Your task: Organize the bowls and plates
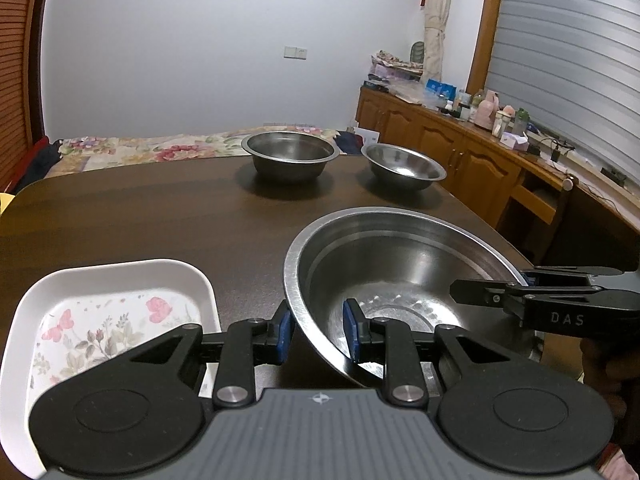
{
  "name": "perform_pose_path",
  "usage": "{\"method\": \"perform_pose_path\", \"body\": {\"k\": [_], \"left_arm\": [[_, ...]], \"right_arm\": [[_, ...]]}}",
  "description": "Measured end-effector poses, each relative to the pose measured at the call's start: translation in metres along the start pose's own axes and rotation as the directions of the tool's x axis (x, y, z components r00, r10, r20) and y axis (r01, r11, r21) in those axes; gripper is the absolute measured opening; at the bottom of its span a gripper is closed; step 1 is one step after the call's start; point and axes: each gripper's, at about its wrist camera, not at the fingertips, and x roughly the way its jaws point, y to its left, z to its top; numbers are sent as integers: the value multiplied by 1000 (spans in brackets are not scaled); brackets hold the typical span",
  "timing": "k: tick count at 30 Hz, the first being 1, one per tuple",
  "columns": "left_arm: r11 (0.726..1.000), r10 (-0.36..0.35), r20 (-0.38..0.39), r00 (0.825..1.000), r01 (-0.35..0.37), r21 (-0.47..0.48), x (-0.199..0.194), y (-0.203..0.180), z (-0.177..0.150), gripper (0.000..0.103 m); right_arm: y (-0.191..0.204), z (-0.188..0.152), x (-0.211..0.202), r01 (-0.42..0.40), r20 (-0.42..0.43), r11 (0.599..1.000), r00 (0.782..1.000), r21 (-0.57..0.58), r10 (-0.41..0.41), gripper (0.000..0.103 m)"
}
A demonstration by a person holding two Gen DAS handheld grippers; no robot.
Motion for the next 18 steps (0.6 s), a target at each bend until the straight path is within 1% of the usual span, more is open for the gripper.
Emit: {"method": "perform_pose_path", "body": {"k": [4,6,10,11,14,18], "left_arm": [[1000,1,6,1000,-1,-6,-1,1,-2,27],[1000,1,10,1000,-1,-9,-2,1,-3,32],[1000,12,20,1000,-12,-9,-5,3,-1,48],[1000,13,22,1000,-13,-11,-5,4,-1,51],[1000,19,32,999,-18,-14,-7,6,2,57],[1000,28,49,998,-28,-9,-11,9,8,60]], "right_arm": [[1,0,2,-2,-5,1000,1000,3,2,28],[1,0,3,-1,-4,1000,1000,7,1,28],[0,2,2,2,-1,1000,1000,10,-2,29],[0,3,2,4,2,1000,1000,8,-4,32],[-1,7,-1,15,18,1000,1000,4,-15,49],[-5,13,-10,35,44,999,998,-1,-35,50]]}}
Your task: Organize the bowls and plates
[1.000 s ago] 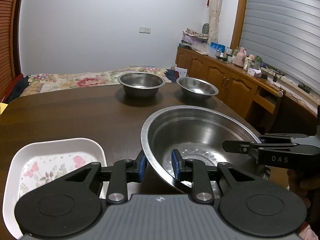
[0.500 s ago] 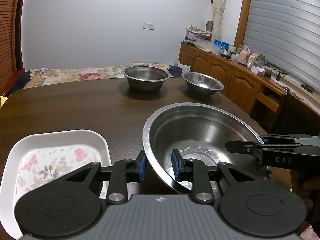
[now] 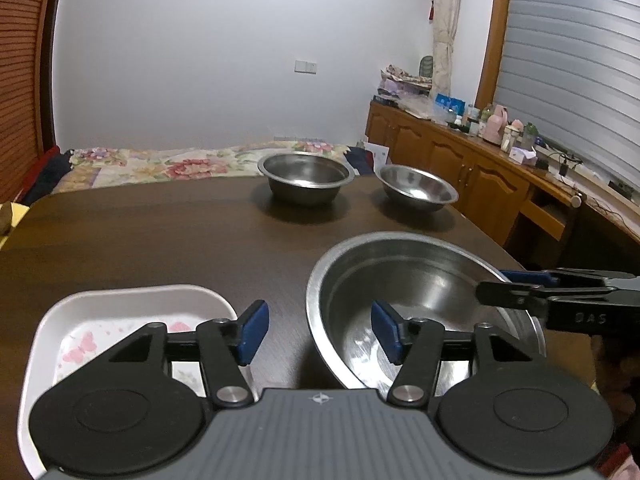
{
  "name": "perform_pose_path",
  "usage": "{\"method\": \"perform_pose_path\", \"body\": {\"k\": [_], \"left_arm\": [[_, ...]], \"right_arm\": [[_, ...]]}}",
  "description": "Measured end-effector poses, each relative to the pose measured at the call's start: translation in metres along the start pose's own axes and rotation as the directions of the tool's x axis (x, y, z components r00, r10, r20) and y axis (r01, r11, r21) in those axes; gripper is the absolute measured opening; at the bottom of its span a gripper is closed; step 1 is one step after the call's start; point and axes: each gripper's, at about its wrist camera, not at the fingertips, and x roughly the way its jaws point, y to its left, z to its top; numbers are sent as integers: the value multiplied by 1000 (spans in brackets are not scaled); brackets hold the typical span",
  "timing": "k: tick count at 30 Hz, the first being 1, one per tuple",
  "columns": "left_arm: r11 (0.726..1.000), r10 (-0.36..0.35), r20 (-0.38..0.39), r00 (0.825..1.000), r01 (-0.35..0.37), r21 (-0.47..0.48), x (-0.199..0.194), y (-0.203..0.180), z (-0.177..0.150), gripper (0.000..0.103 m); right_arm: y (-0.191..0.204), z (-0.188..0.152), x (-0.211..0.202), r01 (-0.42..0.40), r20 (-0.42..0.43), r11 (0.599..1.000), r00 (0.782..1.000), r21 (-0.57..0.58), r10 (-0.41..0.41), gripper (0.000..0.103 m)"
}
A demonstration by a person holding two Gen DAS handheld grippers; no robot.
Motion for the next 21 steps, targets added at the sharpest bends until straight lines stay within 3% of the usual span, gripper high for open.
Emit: {"method": "perform_pose_path", "body": {"k": [6,21], "left_arm": [[1000,7,48,999,-8,15,-8,4,22,65],[991,18,122,992,-34,129,7,8,102,69]], "right_arm": [[-8,21,-19,36,65,999,997,-14,-35,61],[-18,100,-10,72,133,985,990,-157,-52,62]]}}
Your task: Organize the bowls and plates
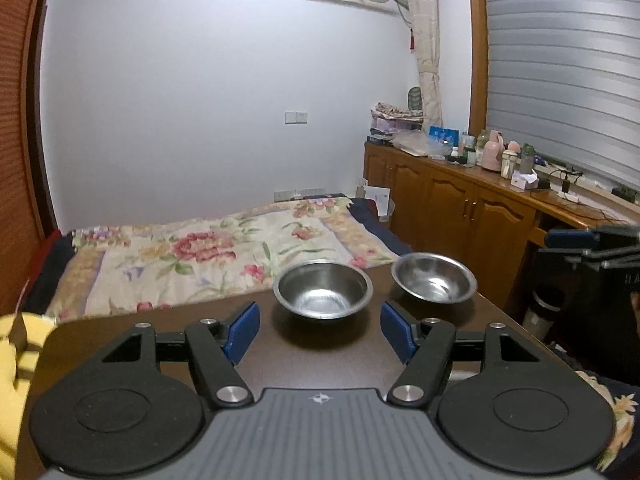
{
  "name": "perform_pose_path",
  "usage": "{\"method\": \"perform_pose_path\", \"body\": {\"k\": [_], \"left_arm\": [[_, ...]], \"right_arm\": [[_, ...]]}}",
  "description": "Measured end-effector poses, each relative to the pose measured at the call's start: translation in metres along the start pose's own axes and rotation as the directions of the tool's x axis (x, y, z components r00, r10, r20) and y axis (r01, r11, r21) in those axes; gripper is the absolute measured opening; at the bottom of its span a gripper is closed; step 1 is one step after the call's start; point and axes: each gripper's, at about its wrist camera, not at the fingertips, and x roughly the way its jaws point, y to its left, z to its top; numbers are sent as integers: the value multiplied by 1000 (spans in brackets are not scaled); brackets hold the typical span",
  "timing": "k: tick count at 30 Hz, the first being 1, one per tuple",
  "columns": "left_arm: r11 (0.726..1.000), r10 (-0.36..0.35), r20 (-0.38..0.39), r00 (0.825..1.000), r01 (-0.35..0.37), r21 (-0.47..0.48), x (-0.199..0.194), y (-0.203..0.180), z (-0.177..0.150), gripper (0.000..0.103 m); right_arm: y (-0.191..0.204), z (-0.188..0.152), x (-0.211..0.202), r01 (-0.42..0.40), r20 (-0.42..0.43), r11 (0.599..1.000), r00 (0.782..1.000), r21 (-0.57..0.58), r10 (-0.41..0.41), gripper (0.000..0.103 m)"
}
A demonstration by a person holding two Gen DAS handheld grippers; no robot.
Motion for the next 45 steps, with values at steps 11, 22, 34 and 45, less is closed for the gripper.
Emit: {"method": "perform_pose_path", "body": {"k": [11,22,34,45], "left_arm": [[1000,-12,-49,999,12,-9,60,11,22,70],[1000,-7,-94,996,5,-30,106,22,31,70],[998,-13,-147,989,3,-68,143,37,21,69],[993,-22,-208,978,-3,-121,174,56,9,43]], "right_arm": [[-12,24,71,-47,-93,999,995,-22,44,62],[-17,34,119,-27,-125,999,992,29,31,90],[-12,33,162,-86,-227,995,969,43,94,97],[-8,21,207,-107,-351,991,928,75,126,60]]}}
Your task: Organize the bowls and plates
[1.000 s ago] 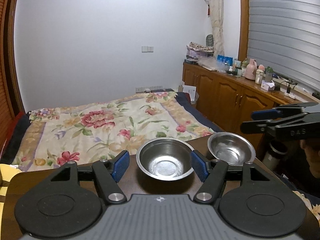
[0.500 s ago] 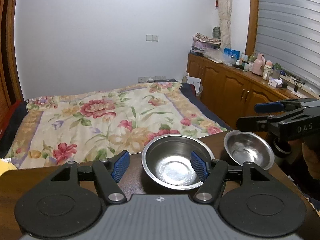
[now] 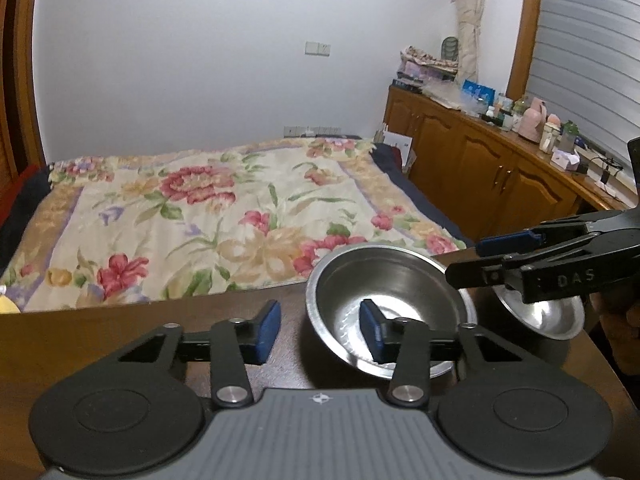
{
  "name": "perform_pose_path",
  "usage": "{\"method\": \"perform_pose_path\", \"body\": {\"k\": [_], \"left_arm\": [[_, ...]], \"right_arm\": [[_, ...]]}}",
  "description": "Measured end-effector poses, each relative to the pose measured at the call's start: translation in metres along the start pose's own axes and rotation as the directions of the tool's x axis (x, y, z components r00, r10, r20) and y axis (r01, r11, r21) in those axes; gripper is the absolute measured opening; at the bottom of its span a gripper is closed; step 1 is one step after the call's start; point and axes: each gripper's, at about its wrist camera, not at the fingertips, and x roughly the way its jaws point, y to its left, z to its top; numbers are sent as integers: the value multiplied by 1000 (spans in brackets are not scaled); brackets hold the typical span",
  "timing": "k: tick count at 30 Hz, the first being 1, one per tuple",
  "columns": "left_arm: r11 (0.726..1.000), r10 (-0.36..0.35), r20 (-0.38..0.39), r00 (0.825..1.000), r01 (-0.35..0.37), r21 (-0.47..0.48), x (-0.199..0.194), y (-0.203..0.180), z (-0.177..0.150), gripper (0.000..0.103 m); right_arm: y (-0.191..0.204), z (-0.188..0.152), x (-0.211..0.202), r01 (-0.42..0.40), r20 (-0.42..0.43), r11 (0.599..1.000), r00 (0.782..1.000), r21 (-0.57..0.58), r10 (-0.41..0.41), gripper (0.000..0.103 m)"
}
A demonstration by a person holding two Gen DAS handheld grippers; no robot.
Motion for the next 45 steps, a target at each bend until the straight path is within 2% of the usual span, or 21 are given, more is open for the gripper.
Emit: {"method": "perform_pose_path", "body": {"k": [3,10,18,23,27,36,45], "left_arm": [[1000,-15,-18,1000,14,-26,7,5,-2,37],[998,-37,-39,999,35,-48,14,8,-2,32],[995,-75,-88,993,69,-69,22,7,-7,26],[996,-62,-104,993,55,-67,19,7,-8,25],[995,-73,-91,993,67,-75,7,7,-5,24],[995,-86,-10,996,85,-46,-35,-4,7,24],[994,-101,33,994,102,-27,-70,-17,7,24]], "right_arm": [[-1,1,7,1,-22,1000,1000,7,-1,49],[-3,-2,18,3,-62,1000,998,14,-2,43],[8,-8,27,-43,-106,999,994,-27,40,36],[16,-12,29,-48,-124,998,991,-40,43,33],[15,-12,23,-56,-118,998,992,-20,53,29],[26,-4,-13,-54,-51,998,997,-30,53,29],[32,-5,-47,-51,-9,998,999,-25,50,29]]}}
